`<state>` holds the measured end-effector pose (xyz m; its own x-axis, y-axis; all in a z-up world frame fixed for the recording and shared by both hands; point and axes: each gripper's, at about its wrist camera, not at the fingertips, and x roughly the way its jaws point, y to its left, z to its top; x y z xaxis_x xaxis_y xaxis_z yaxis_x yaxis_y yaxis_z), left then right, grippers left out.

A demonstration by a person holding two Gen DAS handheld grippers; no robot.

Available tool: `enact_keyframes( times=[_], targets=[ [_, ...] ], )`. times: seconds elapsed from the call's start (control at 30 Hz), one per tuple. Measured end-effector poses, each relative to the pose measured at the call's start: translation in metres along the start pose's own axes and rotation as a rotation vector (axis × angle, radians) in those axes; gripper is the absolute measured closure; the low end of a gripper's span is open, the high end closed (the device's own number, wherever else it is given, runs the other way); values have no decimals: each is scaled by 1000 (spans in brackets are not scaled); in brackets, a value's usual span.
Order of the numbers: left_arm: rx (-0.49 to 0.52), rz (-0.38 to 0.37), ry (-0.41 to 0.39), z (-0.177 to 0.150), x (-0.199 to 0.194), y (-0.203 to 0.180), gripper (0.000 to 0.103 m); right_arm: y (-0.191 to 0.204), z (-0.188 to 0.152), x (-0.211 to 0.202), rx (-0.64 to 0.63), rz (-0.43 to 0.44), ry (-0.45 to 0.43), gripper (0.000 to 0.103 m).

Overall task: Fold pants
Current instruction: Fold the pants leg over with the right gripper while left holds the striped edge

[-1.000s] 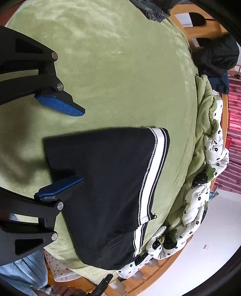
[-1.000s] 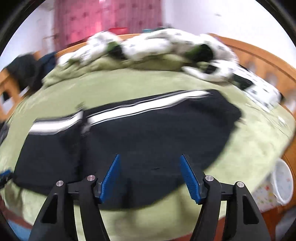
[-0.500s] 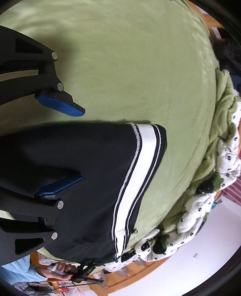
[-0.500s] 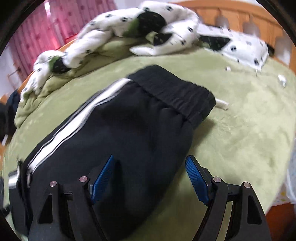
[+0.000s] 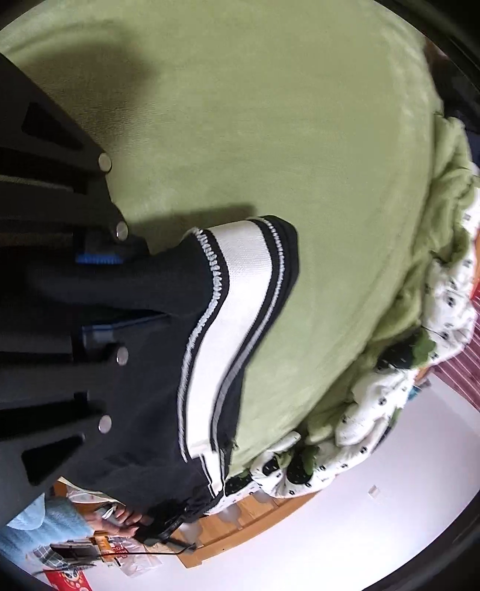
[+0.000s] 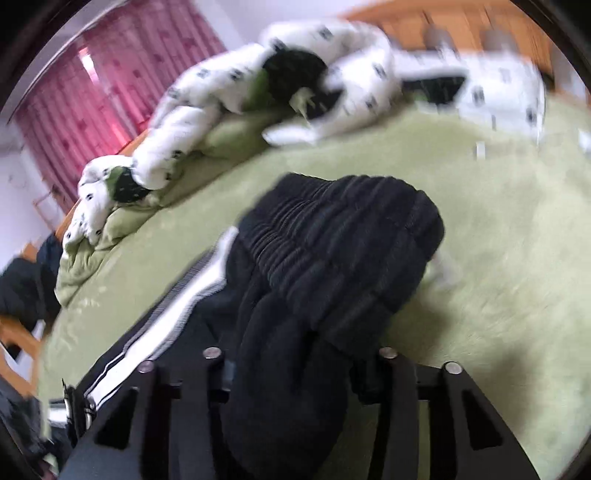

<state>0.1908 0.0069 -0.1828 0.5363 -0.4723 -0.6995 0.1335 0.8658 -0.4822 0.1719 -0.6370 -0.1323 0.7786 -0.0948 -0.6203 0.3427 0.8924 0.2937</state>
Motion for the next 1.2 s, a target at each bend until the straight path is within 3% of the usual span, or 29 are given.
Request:
enact_keyframes(
  times=[0.23,0.4,0.57,0.73,0.83,0.93,1.0,1.07,1.13,1.2],
  targets=[
    [-67,-99,-105,16,-45,-15,93,104,25,-84,-200,-4,-164,67],
    [-53,-99,-142,25,-81,-10,94,173,39,-127,-224,61,-233,69],
    [-28,17,-207,39,-142,28,94,223,36,-130,-157,217,-201,70],
    [0,203,-166,49,-163,83,93,259,0,-88,-141,297,-126,69],
    [-11,296,-82,40,-130,114,88,258,-26,-46,-172,225,-57,69],
    [-45,447,-11,20,-99,140,64,229,-45,9,-183,65,89,67],
    [-77,429,-25,8,-98,142,58,198,-57,45,-134,-14,242,65],
    [-100,404,-49,-2,-108,138,50,171,-69,60,-50,11,349,58],
    [-102,405,-91,-10,-123,128,45,153,-77,50,0,41,374,54],
    [-79,386,-117,-19,-134,119,34,145,-82,23,-8,-26,348,48]
  ],
)
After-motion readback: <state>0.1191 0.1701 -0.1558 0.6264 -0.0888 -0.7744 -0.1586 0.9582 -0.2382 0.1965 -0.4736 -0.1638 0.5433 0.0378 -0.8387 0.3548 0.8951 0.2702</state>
